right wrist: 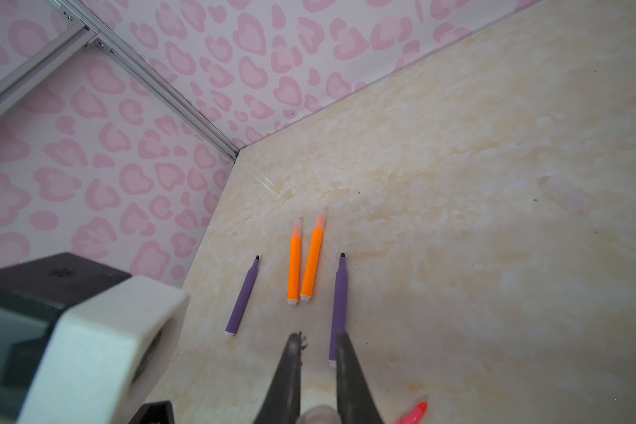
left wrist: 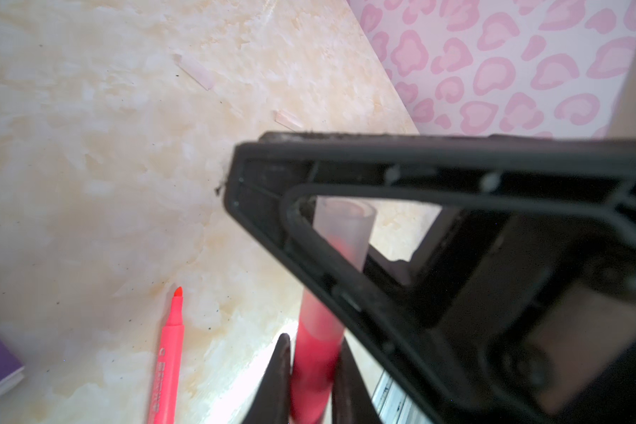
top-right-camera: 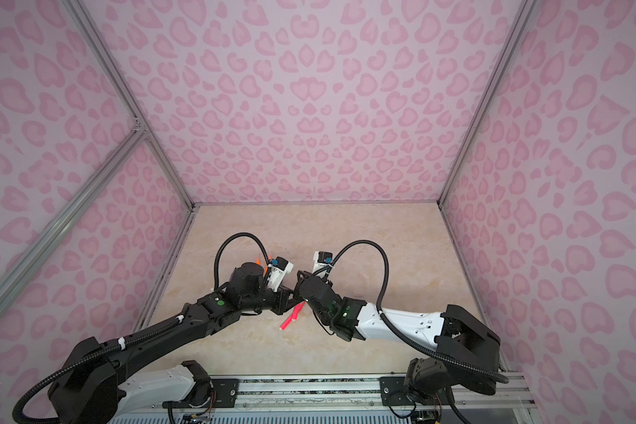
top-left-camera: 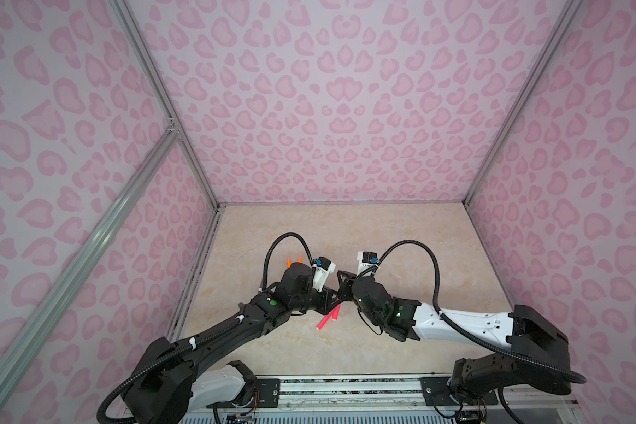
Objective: Insert the pens into the pen caps
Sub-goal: 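Open the right gripper and draw it back from the capped marker, then lower the capped pink marker beside the orange markers and open the left gripper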
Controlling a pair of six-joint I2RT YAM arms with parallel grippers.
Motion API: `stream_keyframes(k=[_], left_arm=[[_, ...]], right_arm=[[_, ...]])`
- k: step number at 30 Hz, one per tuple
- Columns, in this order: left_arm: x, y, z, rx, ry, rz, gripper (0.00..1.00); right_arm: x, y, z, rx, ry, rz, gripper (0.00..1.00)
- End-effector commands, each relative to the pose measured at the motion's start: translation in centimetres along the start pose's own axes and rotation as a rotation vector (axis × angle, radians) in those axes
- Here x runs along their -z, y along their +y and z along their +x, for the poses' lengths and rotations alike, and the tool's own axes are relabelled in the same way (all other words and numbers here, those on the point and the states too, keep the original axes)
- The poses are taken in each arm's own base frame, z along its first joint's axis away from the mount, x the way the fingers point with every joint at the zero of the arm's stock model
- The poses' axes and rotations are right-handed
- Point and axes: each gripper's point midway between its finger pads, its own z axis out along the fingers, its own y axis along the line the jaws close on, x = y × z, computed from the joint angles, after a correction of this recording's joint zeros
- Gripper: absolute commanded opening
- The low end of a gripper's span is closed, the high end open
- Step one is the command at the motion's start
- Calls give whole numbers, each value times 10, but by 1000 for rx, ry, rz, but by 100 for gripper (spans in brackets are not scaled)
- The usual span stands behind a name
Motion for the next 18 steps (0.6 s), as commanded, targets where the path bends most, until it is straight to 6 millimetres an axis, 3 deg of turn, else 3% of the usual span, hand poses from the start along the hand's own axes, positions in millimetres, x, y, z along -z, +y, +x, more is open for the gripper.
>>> stream_keyframes(k=[1, 3, 5, 7, 9, 13, 18], left_arm=[[26, 64, -75, 81, -375, -388, 4], [26, 67, -74, 88, -368, -401, 4], [26, 73, -72, 100, -364, -432, 4], [28, 81, -70, 116, -356, -478, 4], [28, 90, -68, 132, -342, -529, 4], [26, 110, -61, 167, -292, -644, 4], [27, 133, -55, 192, -228, -783, 4]], right_arm=[[14, -16, 17, 65, 94, 33, 0], [18, -21, -1, 47, 52, 40, 1], [24, -28, -18, 17, 10, 46, 23], [31, -39, -35, -15, -40, 61, 52], [39, -55, -49, -59, -89, 97, 65], [52, -81, -68, -139, -172, 125, 74], [69, -115, -62, -94, -225, 173, 77]])
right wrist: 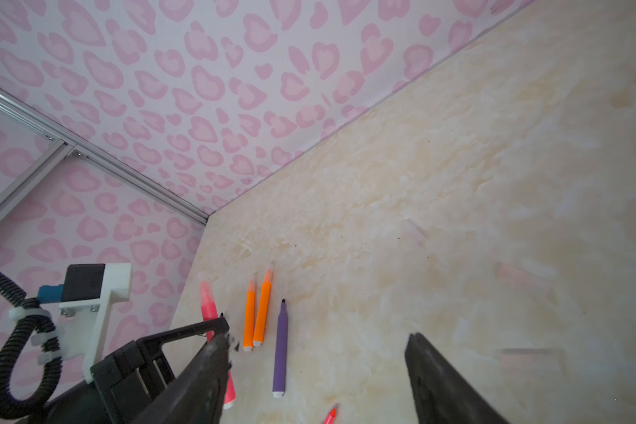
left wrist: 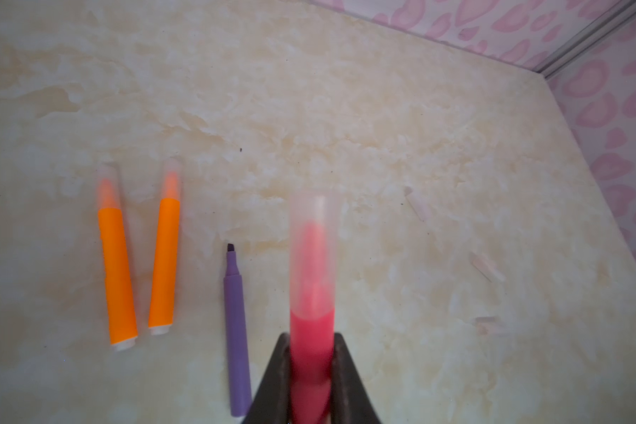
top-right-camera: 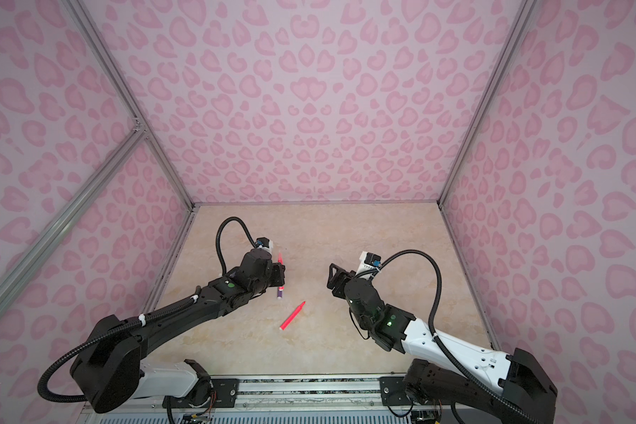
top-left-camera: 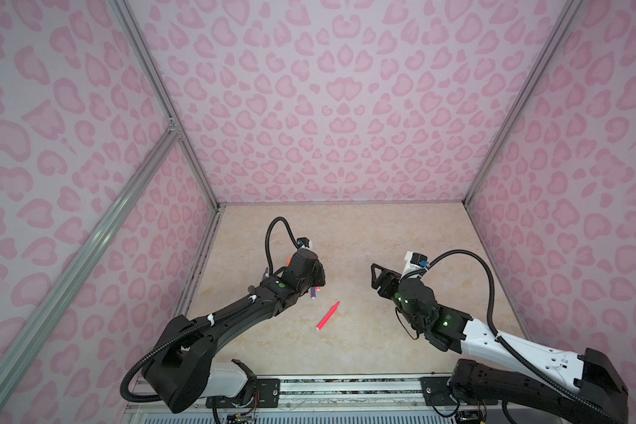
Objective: Insert the pens into the pen caps
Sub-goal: 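Lower the capped pink marker beside the orange markers and open the left gripper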
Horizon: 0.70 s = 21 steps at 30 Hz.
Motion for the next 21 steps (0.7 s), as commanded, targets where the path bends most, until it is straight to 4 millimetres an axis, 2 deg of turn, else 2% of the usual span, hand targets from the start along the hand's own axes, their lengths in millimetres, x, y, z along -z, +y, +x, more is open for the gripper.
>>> stream_keyframes(k=[1, 3, 6, 10, 14, 21], left_arm=[[-4, 29, -2, 9, 5, -170, 4], [-8, 39, -2, 7, 24, -220, 3], [-16, 58, 0, 2, 56, -318, 3], [-32, 75, 7, 16, 124, -363, 3], [-48, 81, 16, 42, 193, -351, 3], [-61, 75, 19, 12, 235, -324, 3]], right_arm=[[7, -25, -9, 29, -68, 46, 77], [17, -36, -20, 2, -73, 56, 77], [34, -42, -36, -14, -151, 12, 77], [42, -61, -42, -27, -202, 36, 78], [38, -70, -41, -31, -186, 59, 78], [29, -63, -37, -19, -148, 49, 78]])
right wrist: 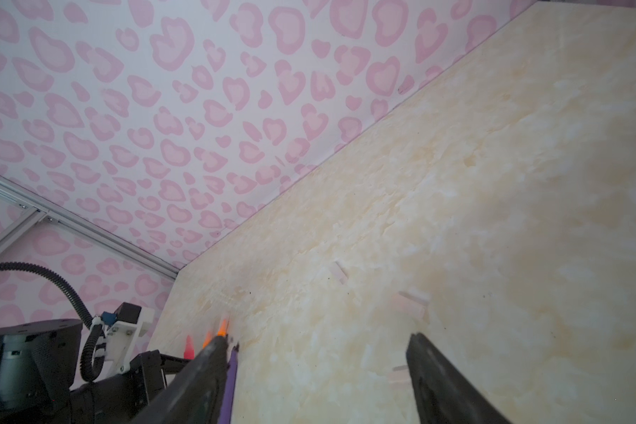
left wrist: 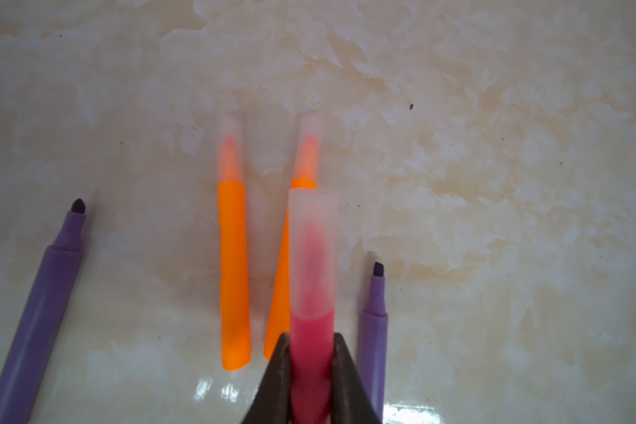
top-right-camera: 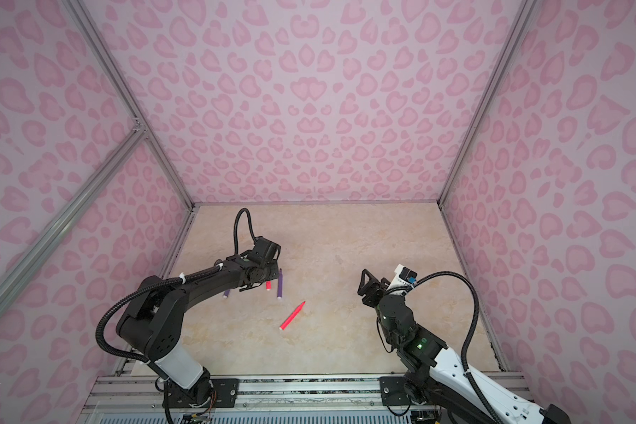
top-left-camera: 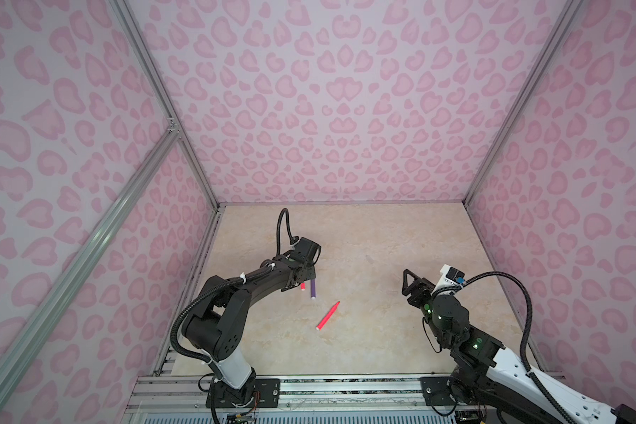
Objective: Insert the pens into the pen caps
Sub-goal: 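Lower the capped pink marker beside the orange markers and open the left gripper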
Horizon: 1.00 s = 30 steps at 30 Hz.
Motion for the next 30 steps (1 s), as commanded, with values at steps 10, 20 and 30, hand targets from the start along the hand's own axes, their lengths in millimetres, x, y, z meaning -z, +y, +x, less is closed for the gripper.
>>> stream_keyframes(k=[10, 20, 30], left_arm=[[-22, -14, 10, -49, 103, 32, 3], [-31, -23, 18, -47, 157, 67, 15], [-23, -17, 13, -52, 127, 48, 22]], right_arm=[[-14, 11, 12, 37, 54, -12, 77], [-18, 8, 13, 76, 75, 20, 77], [-12, 3, 2, 77, 53, 16, 78]])
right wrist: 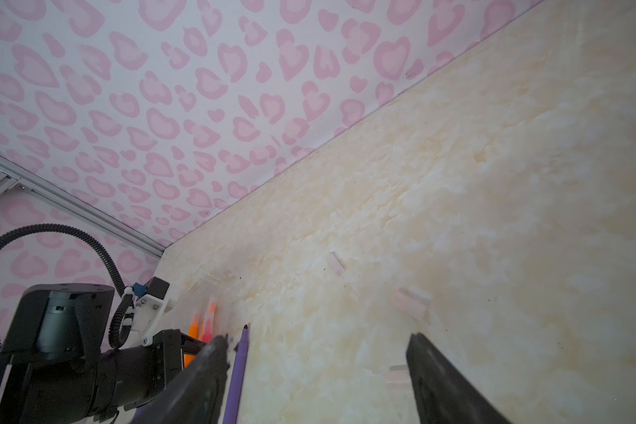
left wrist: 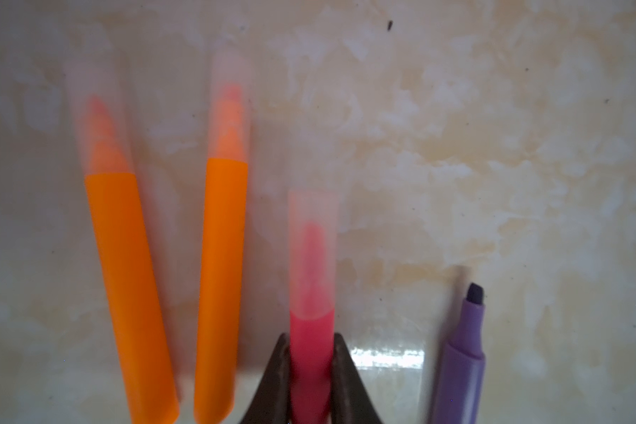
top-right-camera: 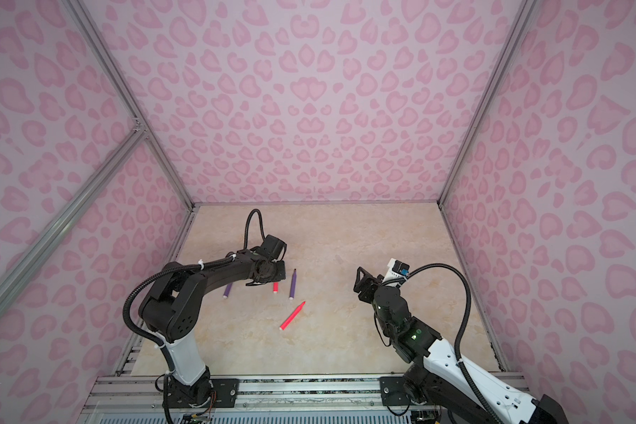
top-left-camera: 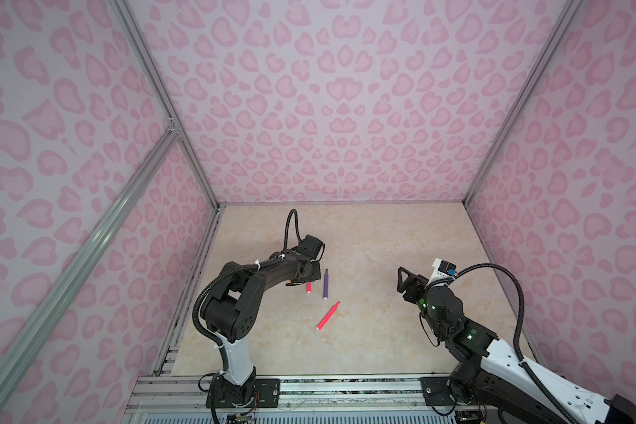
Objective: Insert the pens into the pen caps
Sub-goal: 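Lower the capped pink marker beside the orange markers and open the left gripper, then move the left gripper over the uncapped pink marker and grasp it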
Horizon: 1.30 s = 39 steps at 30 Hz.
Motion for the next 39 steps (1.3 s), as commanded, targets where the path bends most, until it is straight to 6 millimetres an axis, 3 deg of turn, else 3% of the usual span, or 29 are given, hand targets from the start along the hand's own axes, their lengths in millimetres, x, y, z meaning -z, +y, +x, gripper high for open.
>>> stream_keyframes(k=[1, 11, 19, 24, 32, 36, 39], left_arm=[[7, 1, -4, -9, -19, -2, 24], [5, -10, -1, -12, 0, 57, 33], [46, -24, -12, -62, -132, 152, 41], [68, -44, -10, -149, -188, 192, 42], [70, -83, 48, -367, -60, 239, 38], [65, -71, 74, -425, -37, 158, 38], [55, -52, 104, -419, 32, 136, 37]], right_arm=[[1, -3, 1, 18, 7, 4, 78], [-5, -5, 3, 39, 30, 15, 79], [-27, -36, 15, 39, 119, 140, 77], [-43, -39, 27, 44, 180, 169, 76], [-55, -46, 28, 50, 213, 237, 74], [-53, -47, 22, 40, 208, 229, 74], [-49, -45, 18, 31, 190, 216, 74]])
